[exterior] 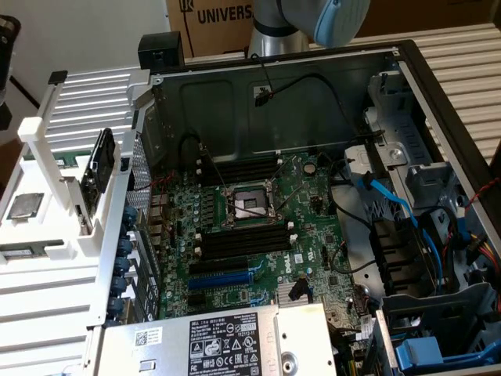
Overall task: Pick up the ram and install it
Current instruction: 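Reach for the ram, then pick up the ram and move it above insertion slot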
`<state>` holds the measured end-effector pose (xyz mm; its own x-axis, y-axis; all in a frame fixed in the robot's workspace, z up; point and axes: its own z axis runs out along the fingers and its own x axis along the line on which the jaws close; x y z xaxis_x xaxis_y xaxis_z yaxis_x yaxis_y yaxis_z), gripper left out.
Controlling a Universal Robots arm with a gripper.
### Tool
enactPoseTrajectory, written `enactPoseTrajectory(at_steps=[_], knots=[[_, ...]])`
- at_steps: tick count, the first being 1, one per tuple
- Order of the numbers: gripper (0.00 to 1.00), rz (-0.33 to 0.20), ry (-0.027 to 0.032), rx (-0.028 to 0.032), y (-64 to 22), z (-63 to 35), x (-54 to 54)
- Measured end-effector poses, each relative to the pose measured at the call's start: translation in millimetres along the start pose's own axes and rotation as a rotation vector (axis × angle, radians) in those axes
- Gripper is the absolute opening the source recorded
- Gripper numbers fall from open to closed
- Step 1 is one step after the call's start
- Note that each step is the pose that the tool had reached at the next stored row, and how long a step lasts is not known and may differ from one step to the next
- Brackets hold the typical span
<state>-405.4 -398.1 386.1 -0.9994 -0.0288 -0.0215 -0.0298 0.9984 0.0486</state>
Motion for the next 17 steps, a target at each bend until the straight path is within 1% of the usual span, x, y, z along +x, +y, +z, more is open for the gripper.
enactPoseTrajectory(at_steps=[2, 3, 9, 10, 17], knots=[[0.10, -0.018, 0.0007, -0.0005, 0.8, 0.6, 1.5], [0.10, -0.024, 0.0011, -0.0005, 3.7, 1.3, 6.2], [0.10, -0.030, 0.0008, -0.0007, 15.2, 4.2, 26.5], [0.10, -0.031, 0.0011, -0.0008, 16.8, 4.3, 28.4], [0.10, -0.032, 0.0015, -0.0007, 16.9, 4.2, 28.5]])
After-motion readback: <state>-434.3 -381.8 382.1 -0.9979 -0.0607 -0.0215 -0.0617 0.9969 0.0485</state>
